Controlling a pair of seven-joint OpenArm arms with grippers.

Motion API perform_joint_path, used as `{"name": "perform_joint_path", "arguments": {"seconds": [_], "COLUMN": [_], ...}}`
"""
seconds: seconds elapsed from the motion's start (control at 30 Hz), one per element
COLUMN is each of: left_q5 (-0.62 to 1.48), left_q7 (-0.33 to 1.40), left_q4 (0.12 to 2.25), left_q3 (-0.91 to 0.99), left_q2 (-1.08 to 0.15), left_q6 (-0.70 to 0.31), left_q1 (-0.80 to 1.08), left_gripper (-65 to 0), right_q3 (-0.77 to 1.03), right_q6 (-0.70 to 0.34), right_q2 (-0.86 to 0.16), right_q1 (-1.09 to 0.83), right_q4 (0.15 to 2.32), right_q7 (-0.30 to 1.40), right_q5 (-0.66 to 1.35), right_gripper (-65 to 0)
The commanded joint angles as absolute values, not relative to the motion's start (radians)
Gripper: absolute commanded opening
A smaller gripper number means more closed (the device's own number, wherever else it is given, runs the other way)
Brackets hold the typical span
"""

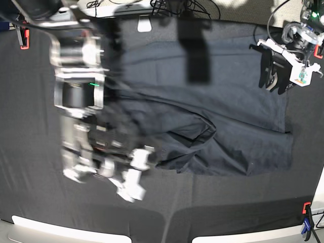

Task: Layout the t-shirt on the table in an organized manner, then fold the t-shirt properly
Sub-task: 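Pull the shirt side with the right gripper back toward its arm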

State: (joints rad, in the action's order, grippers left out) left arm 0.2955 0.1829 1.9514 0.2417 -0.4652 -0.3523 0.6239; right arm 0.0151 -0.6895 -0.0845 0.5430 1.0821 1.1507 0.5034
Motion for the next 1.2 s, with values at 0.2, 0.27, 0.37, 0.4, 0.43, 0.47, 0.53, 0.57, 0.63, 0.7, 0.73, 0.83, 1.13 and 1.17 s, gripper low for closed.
{"name": "perform_joint_path", "arguments": {"seconds": [0.2, 0.27, 0.37, 0.4, 0.43, 0.47, 0.53, 0.57, 0.63, 0.7, 0.73, 0.83, 1.13, 1.17], "left_q5": [0.305, 0.305, 0.305, 0.305, 0.305, 0.305, 0.305, 0.305, 0.304, 0.305, 0.305, 0.305, 0.304, 0.304], "left_q7": [0.156, 0.156, 0.157, 0.156, 0.157, 0.157, 0.157, 0.157, 0.157, 0.157, 0.157, 0.156, 0.157, 0.157], "left_q4": [1.968, 1.968, 1.968, 1.968, 1.968, 1.968, 1.968, 1.968, 1.968, 1.968, 1.968, 1.968, 1.968, 1.968], "left_q3": [0.248, 0.248, 0.248, 0.248, 0.248, 0.248, 0.248, 0.248, 0.248, 0.248, 0.248, 0.248, 0.248, 0.248], "left_q2": [-0.476, -0.477, -0.476, -0.476, -0.476, -0.476, -0.476, -0.476, -0.471, -0.457, -0.448, -0.421, -0.41, -0.41], "left_q6": [-0.353, -0.353, -0.353, -0.353, -0.353, -0.353, -0.353, -0.353, -0.353, -0.353, -0.353, -0.353, -0.353, -0.353], "left_q1": [0.626, 0.626, 0.626, 0.626, 0.626, 0.626, 0.626, 0.626, 0.626, 0.626, 0.626, 0.626, 0.626, 0.626], "left_gripper": [-45.6, -45.6, -45.6, -45.6, -45.6, -45.6, -45.6, -45.6, -45.6, -45.6, -45.6, -45.6, -45.6, -45.6], "right_q3": [-0.086, -0.136, -0.209, -0.227, -0.241, -0.253, -0.266, -0.27, -0.27, -0.27, -0.27, -0.27, -0.268, -0.265], "right_q6": [-0.698, -0.698, -0.698, -0.698, -0.698, -0.698, -0.698, -0.698, -0.698, -0.698, -0.698, -0.698, -0.698, -0.698], "right_q2": [-0.233, -0.258, -0.276, -0.278, -0.277, -0.275, -0.274, -0.274, -0.274, -0.268, -0.264, -0.25, -0.233, -0.233], "right_q1": [0.545, 0.534, 0.524, 0.523, 0.523, 0.524, 0.523, 0.523, 0.523, 0.523, 0.523, 0.518, 0.499, 0.501], "right_q4": [1.102, 1.102, 1.101, 1.101, 1.101, 1.099, 1.095, 1.087, 1.065, 1.04, 1.028, 1.011, 1.01, 1.01], "right_q7": [1.137, 1.137, 1.137, 1.136, 1.135, 1.134, 1.127, 1.115, 1.099, 1.108, 1.128, 1.137, 1.137, 1.137], "right_q5": [0.624, 0.659, 0.659, 0.659, 0.659, 0.662, 0.662, 0.662, 0.663, 0.675, 0.695, 0.76, 0.706, 0.702], "right_gripper": [-44.9, -44.9, -44.9, -44.9, -44.9, -44.9, -44.9, -44.9, -44.9, -44.9, -44.9, -44.9, -65.0, -65.0]}}
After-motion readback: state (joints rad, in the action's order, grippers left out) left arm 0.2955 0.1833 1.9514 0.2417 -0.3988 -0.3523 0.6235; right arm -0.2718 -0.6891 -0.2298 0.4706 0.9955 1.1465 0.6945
